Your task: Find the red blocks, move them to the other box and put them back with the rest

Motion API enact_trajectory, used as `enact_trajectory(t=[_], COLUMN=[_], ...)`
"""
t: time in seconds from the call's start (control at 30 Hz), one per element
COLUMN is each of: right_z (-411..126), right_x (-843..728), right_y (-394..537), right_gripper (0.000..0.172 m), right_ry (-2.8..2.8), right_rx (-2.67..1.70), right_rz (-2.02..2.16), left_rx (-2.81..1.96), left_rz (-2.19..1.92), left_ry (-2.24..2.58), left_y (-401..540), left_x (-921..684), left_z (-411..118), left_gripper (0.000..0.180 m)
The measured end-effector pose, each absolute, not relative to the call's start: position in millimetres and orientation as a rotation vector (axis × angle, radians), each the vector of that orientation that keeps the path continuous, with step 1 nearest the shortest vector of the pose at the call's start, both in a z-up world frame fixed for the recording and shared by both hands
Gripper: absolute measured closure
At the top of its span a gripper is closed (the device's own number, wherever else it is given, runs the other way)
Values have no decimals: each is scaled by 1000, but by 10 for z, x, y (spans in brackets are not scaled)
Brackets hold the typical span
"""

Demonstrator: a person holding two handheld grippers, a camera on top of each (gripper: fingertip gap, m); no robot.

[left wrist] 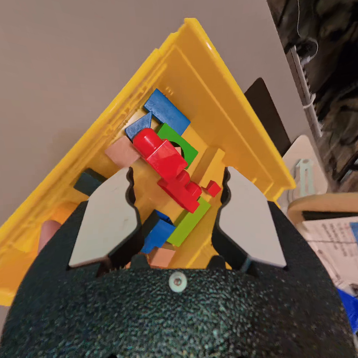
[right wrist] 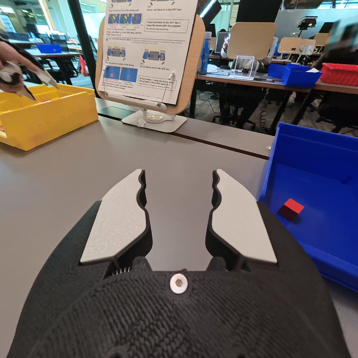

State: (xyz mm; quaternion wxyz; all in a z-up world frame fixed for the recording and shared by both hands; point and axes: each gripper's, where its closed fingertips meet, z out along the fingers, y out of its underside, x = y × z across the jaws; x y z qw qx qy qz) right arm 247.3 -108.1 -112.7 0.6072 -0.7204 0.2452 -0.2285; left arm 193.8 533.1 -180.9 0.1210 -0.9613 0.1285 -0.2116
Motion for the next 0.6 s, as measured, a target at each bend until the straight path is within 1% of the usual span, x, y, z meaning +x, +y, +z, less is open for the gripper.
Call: enact_trajectory(t=[0.13, 0.4, 0.53, 0.6], right_z=[-1193, -1165, -1191, -1209], right_x=[2455, 2484, 2518, 2525], right_y=[-1067, -1219, -1268, -1276], right_gripper=[104, 104, 104, 104], right_ry=[558, 585, 604, 609], right_rx=[-1684, -1653, -1649, -1652], right_rz=[-483, -469, -459, -451], left_rx=[-2879, -2917, -2921, -2922], left_rz=[-528, -407, -413, -405], left_ry=[194, -48, -59, -42], left_y=[5259, 5294, 5317, 5318], left_x=[1942, 1854, 1898, 1902], left_z=[-1929, -2153, -2208, -2219], left_gripper=[97, 110, 115, 124])
